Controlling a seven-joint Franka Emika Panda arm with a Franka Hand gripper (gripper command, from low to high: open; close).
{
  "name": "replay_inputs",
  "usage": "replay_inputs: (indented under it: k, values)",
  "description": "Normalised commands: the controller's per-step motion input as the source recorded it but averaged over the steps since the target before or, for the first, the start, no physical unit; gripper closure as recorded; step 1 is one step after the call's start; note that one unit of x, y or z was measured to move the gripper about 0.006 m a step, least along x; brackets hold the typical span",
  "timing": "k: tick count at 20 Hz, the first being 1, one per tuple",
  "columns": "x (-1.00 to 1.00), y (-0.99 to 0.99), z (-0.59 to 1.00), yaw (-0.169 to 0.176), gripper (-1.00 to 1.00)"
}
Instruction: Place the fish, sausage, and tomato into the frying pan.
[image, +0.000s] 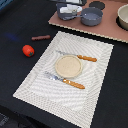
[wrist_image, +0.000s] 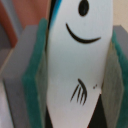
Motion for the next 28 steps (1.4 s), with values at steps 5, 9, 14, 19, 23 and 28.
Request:
replay_inputs:
  k: [5, 9, 14, 19, 23, 28]
  values:
    - [0.65, 0.73, 0.05, -0.009, 1.00]
    - [0.78, 0.51, 0.22, -0.022, 1.00]
    - [0.83, 0.53, 0.27, -0.008, 1.00]
    - [0.82, 0.58, 0.26, -0.002, 1.00]
    - [0.77, 0.60, 0.19, -0.005, 1.00]
    - [0.63, 0.62, 0.02, -0.015, 1.00]
